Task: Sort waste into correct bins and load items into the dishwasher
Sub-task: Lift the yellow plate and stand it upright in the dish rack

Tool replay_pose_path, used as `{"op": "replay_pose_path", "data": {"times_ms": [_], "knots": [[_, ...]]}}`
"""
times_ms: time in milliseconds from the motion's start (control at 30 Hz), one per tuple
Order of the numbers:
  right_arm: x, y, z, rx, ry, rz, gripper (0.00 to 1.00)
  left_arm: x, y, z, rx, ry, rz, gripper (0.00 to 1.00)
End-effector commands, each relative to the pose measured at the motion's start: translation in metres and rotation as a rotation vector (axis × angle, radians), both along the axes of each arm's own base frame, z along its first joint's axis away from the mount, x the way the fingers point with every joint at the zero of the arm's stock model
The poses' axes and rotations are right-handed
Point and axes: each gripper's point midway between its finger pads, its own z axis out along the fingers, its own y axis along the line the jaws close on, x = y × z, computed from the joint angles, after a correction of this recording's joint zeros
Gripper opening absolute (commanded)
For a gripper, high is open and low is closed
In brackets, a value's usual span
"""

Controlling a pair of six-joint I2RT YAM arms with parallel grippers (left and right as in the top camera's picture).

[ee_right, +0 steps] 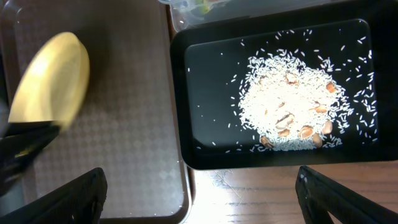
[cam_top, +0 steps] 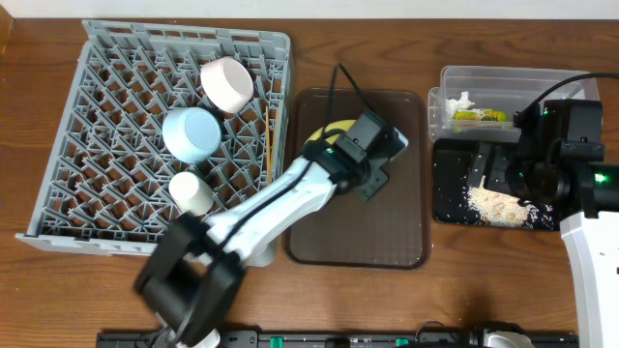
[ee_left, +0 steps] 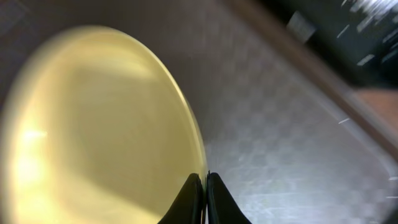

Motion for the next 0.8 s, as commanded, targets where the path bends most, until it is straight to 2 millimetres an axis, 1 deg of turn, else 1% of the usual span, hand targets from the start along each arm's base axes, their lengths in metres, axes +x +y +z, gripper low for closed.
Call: {"op": "replay_pose_path", "data": {"times_ms": [0, 67, 100, 133, 200, 267, 333, 400, 500, 533, 633, 733, 767], "knots": [[0.002, -0.002, 0.007, -0.007, -0.023, -0.007, 0.95, 0.004, 0.01, 0.059, -0.109, -0.075, 0.064, 0.06], [0.002, -0.002, 0.007, -0.007, -0.023, -0.007, 0.95, 0.01, 0.022, 0.086, -0.162, -0.109, 0.113, 0.06], [0.002, -0.002, 0.007, -0.007, -0.023, -0.007, 0.95, 0.014, 0.032, 0.101, -0.196, -0.125, 0.158, 0.06], [0.002, -0.002, 0.007, -0.007, -0.023, -0.007, 0.95, 0.019, 0.042, 0.113, -0.223, -0.135, 0.199, 0.06], [0.002, -0.002, 0.007, -0.007, -0.023, -0.007, 0.95, 0.029, 0.061, 0.129, -0.275, -0.138, 0.297, 0.06], [0.002, -0.002, 0.007, -0.007, -0.023, -0.007, 0.95, 0.042, 0.086, 0.143, -0.329, -0.135, 0.415, 0.06], [0.002, -0.002, 0.007, -0.007, -0.023, -0.007, 0.95, 0.05, 0.104, 0.151, -0.38, -0.119, 0.473, 0.06], [0.002, -0.002, 0.008, -0.007, -0.023, -0.007, 0.95, 0.055, 0.115, 0.156, -0.442, -0.078, 0.493, 0.06], [0.002, -0.002, 0.007, -0.007, -0.023, -0.006, 0.95, 0.062, 0.131, 0.159, -0.546, 0.015, 0.542, 0.06], [0.002, -0.002, 0.008, -0.007, -0.023, -0.006, 0.95, 0.067, 0.143, 0.161, -0.603, 0.066, 0.576, 0.06], [0.002, -0.002, 0.008, -0.007, -0.023, -0.007, 0.95, 0.073, 0.156, 0.167, -0.684, 0.113, 0.59, 0.06], [0.002, -0.002, 0.008, -0.007, -0.023, -0.007, 0.95, 0.081, 0.167, 0.178, -0.76, 0.123, 0.607, 0.06], [0.002, -0.002, 0.007, -0.007, -0.023, -0.007, 0.95, 0.083, 0.172, 0.179, -0.771, 0.127, 0.632, 0.06]]}}
